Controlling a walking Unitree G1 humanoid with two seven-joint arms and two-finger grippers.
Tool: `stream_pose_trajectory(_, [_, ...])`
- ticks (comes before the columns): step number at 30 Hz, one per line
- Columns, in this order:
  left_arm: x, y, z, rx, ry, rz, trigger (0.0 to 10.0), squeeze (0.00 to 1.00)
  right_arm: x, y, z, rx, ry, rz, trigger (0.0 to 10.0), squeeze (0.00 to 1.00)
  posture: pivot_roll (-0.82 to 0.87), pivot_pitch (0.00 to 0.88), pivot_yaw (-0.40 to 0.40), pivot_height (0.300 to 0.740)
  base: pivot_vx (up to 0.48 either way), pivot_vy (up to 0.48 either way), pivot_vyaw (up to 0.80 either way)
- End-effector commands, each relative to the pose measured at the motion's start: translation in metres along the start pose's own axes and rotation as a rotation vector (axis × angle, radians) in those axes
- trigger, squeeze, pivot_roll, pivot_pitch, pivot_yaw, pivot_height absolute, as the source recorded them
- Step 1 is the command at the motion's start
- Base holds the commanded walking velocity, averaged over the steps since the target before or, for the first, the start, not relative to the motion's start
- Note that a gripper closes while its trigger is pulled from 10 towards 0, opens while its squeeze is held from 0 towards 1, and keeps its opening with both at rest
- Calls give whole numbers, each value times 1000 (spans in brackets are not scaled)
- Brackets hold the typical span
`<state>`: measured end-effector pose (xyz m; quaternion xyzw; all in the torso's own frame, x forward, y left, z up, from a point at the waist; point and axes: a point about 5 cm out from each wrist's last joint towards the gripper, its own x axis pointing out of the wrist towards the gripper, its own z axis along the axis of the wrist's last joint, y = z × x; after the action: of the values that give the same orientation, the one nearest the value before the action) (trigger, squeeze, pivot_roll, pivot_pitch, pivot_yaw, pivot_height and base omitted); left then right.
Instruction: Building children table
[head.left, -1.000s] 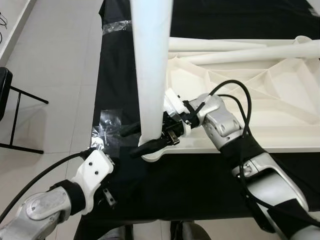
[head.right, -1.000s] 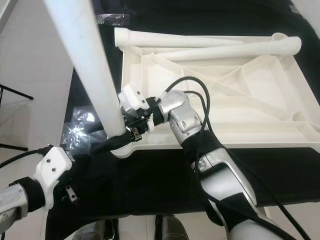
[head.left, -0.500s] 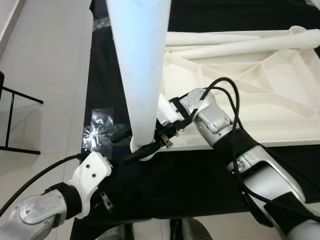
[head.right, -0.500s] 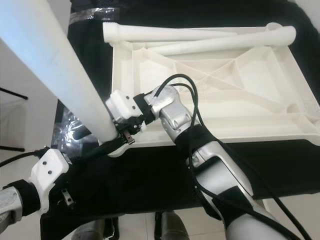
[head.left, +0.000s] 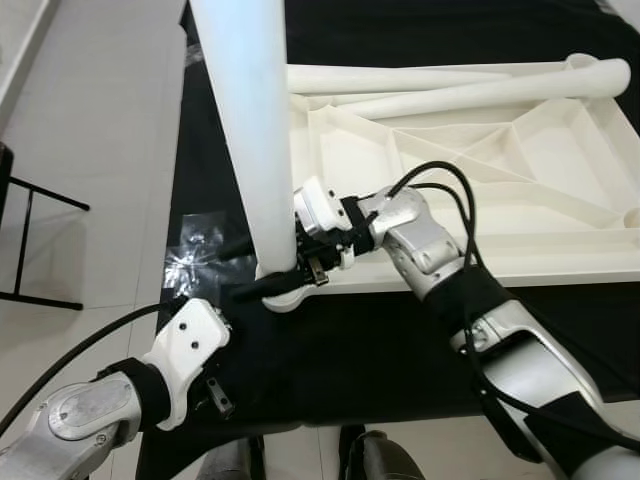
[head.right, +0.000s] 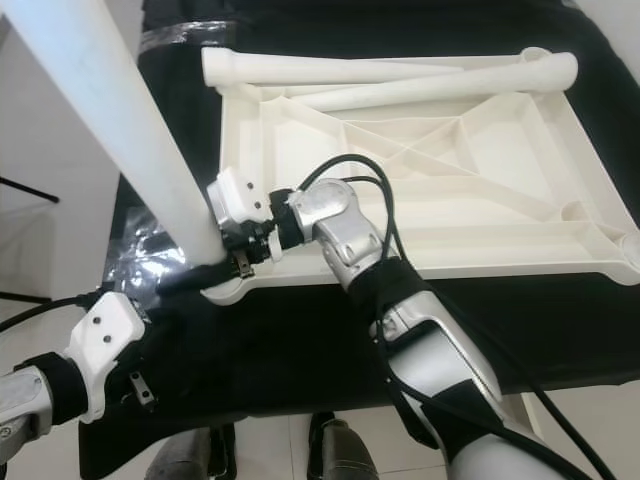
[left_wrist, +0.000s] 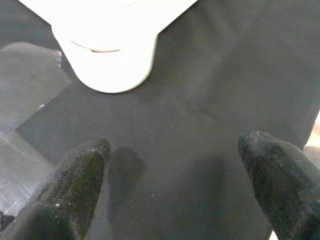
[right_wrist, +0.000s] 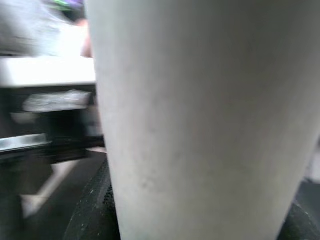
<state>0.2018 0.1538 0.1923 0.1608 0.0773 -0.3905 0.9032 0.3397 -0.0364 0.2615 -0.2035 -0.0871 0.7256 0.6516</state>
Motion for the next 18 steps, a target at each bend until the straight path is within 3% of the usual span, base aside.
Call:
stream_pose_trajectory(1, [3,-4,-6,-17,12,-14,10000,0,-34,5,-60,210,267,-227,10000,0,149,406,-71,740,0,0,0])
stream_pose_trajectory(5, [6,-1,-5,-12,2,-5,10000,0,-40,9,-68,261,296,-424,10000,0,134,391,-83,740,0,0,0])
stream_pose_trajectory(9, [7,0,-6,-12,0,0,10000,0,-37,16,-71,307,279,-501,10000,0,130,387,-86,740,0,0,0])
stream_pose_trajectory(11, [7,2,-6,-9,-3,7,10000,0,-26,34,-76,379,227,-591,10000,0,128,371,-83,740,0,0,0])
stream_pose_trajectory(12, [7,2,-6,-9,-3,7,10000,0,-26,34,-76,379,227,-591,10000,0,128,371,-83,740,0,0,0])
stream_pose_trajectory(14, [9,5,-7,-4,-8,13,10000,0,-18,42,-75,420,150,-710,10000,0,127,363,-81,740,0,0,0])
stream_pose_trajectory(15, [9,5,-7,-4,-8,13,10000,0,-18,42,-75,420,150,-710,10000,0,127,363,-81,740,0,0,0])
stream_pose_trajectory(18, [9,8,-7,6,-11,18,10000,0,-18,34,-68,427,71,-871,10000,0,129,351,-78,740,0,0,0])
